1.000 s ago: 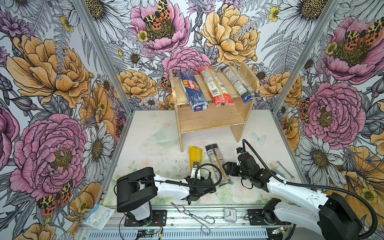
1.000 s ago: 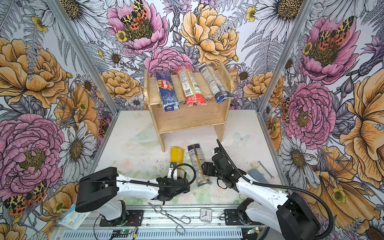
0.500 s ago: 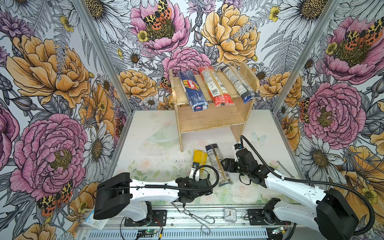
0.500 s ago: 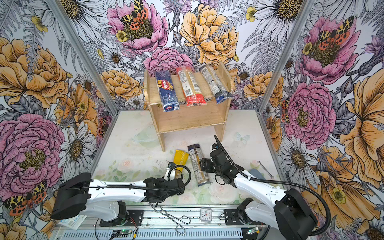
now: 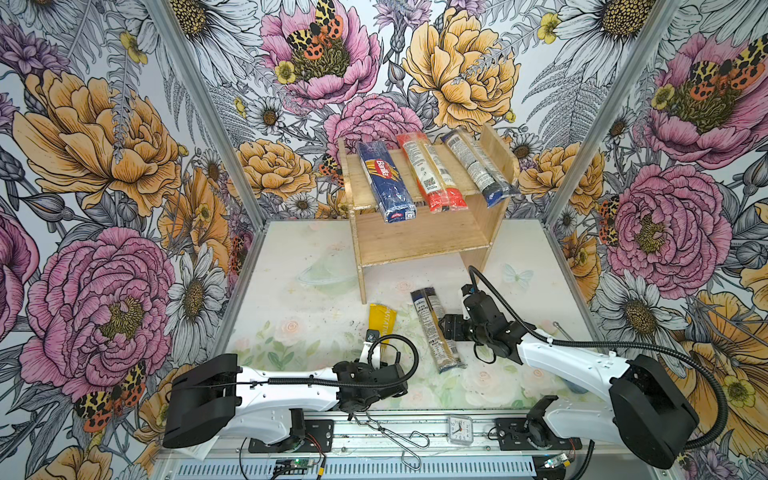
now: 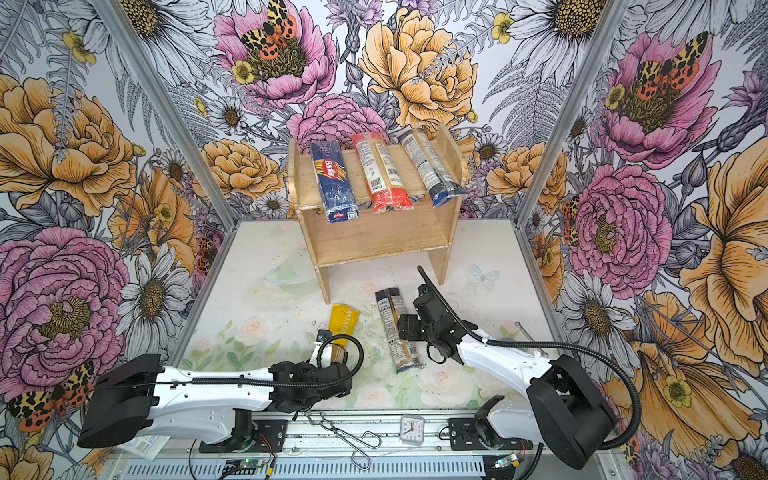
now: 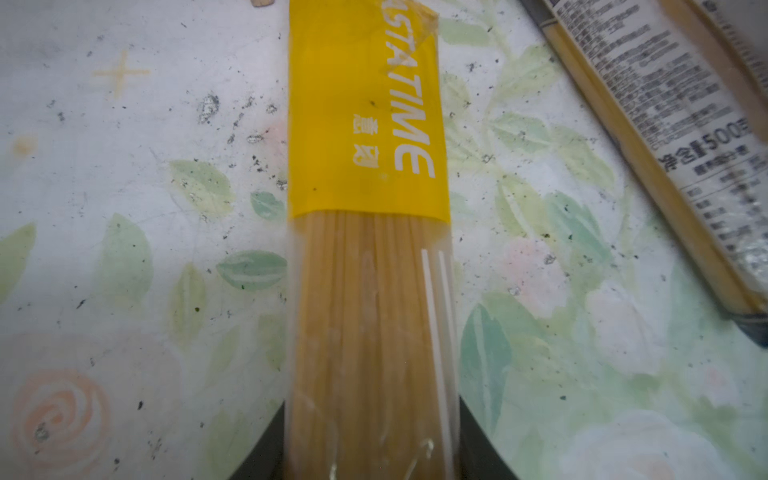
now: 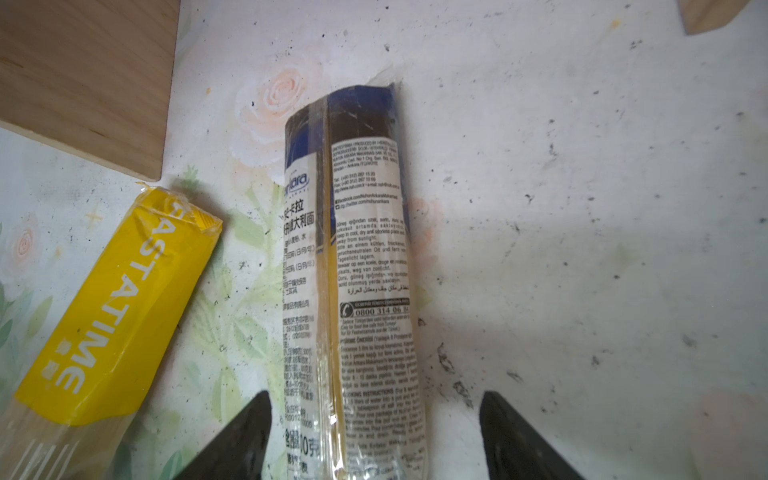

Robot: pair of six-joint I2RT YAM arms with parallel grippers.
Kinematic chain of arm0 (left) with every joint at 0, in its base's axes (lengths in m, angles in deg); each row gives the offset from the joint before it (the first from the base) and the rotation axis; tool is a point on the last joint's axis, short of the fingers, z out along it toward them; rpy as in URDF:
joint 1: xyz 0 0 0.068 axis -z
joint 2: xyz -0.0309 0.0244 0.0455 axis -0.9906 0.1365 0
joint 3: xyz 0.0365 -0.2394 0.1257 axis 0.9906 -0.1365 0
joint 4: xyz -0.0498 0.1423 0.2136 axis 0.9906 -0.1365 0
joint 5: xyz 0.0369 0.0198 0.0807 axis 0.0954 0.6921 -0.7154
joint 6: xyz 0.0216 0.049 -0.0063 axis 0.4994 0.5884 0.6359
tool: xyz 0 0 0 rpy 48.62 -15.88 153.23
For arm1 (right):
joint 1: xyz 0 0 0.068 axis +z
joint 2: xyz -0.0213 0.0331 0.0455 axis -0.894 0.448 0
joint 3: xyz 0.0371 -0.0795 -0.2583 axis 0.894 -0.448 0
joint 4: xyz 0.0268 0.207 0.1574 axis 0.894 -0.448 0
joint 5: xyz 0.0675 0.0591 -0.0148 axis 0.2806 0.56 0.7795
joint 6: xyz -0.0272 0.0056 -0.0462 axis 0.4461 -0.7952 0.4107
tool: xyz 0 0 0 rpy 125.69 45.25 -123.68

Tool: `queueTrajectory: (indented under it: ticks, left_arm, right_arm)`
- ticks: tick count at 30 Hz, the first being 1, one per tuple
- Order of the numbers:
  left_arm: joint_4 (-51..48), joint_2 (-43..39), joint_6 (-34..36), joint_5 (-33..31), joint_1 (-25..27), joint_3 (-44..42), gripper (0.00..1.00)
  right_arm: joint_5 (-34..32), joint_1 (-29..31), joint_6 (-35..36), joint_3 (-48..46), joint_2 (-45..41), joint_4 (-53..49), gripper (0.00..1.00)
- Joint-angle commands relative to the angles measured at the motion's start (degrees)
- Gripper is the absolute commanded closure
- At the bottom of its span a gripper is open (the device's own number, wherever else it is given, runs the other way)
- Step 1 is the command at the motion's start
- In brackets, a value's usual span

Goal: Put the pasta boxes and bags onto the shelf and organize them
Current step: 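Lift the yellow pack with the left gripper, tilting its yellow end upward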

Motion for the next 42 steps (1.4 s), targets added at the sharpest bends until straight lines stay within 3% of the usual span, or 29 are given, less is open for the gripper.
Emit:
queueTrajectory:
  ticks: [1, 7, 25, 42]
  left_arm:
    - [3.72, 0.52, 2.61, -5.52, -0.01, 4.24, 1.00]
    - [2.10, 0.92, 8.39, -4.82, -0.77, 9.41, 1.00]
    - [1.28, -13.64, 9.93, -8.02, -0.97, 8.18, 1.00]
    - [1.40, -14.75, 19.44, -6.72, 0.29, 13.86, 1.00]
  right_arm:
    - [-1.81, -0.25, 0.03, 1.09, 0.07, 0.17, 0.20]
    - [-2.75, -0.42, 0.44, 1.40, 0.52, 0.17, 0.20]
    - [-2.79, -0.60, 0.39, 1.97, 1.56, 0.26, 0.20]
    - [-3.01, -0.60, 0.33, 2.58, 2.12, 0.41, 0.20]
